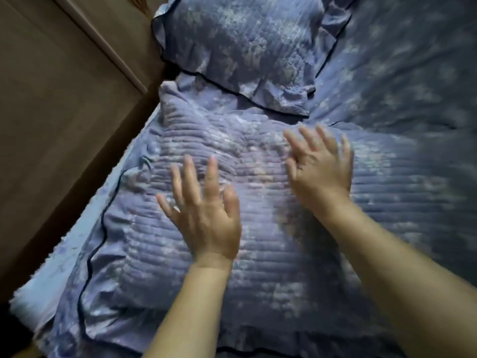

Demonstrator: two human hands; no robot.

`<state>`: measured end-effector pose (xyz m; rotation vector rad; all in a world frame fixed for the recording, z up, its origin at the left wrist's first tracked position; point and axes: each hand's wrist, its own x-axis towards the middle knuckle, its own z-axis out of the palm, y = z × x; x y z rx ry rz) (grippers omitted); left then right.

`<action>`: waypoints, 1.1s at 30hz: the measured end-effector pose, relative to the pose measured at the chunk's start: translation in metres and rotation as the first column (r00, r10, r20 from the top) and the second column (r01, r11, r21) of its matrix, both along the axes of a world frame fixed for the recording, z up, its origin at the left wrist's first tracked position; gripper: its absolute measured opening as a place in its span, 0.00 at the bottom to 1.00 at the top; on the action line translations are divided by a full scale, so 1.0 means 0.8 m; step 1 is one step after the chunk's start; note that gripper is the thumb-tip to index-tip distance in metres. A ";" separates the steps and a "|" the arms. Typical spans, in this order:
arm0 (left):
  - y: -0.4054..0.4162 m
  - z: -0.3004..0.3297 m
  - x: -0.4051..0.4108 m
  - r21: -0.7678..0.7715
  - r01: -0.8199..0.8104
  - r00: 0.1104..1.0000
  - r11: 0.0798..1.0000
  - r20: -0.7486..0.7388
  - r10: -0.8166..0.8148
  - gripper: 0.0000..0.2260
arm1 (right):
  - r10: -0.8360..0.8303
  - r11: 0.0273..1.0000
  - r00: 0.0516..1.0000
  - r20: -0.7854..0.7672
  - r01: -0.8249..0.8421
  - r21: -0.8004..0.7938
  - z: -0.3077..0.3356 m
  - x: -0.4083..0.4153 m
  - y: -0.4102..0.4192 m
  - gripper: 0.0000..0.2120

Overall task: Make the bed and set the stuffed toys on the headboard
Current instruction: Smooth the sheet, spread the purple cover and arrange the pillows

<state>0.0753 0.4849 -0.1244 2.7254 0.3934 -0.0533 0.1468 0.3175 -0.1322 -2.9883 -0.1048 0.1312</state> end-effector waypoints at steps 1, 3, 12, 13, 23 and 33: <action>-0.019 0.002 -0.001 0.082 0.165 0.986 0.983 -0.040 -0.162 0.24 | -0.010 0.997 0.996 -0.090 0.002 -0.081 0.000 -0.008 -0.018 0.25; -0.052 -0.012 -0.015 0.047 0.371 0.860 0.927 -0.394 -0.324 0.25 | 0.039 0.986 0.928 -0.371 -0.095 -0.134 -0.009 -0.034 -0.046 0.25; -0.170 0.070 0.064 -0.176 0.264 0.959 0.948 -0.053 -0.277 0.22 | -0.152 0.988 0.969 0.194 0.147 0.039 0.132 0.041 -0.152 0.22; -0.189 0.077 0.071 -0.190 0.279 0.960 0.941 0.031 -0.278 0.23 | -0.182 0.983 0.948 0.259 0.173 0.060 0.146 0.047 -0.171 0.23; -0.255 -0.025 0.022 -0.097 0.503 0.739 0.859 -0.467 -0.486 0.29 | -0.087 0.996 0.891 -0.445 0.081 -0.033 -0.021 -0.037 -0.252 0.30; -0.298 -0.016 0.051 -0.057 0.471 0.835 0.880 -0.292 -0.466 0.25 | -0.151 0.978 0.925 -0.349 0.191 0.083 -0.012 0.017 -0.314 0.28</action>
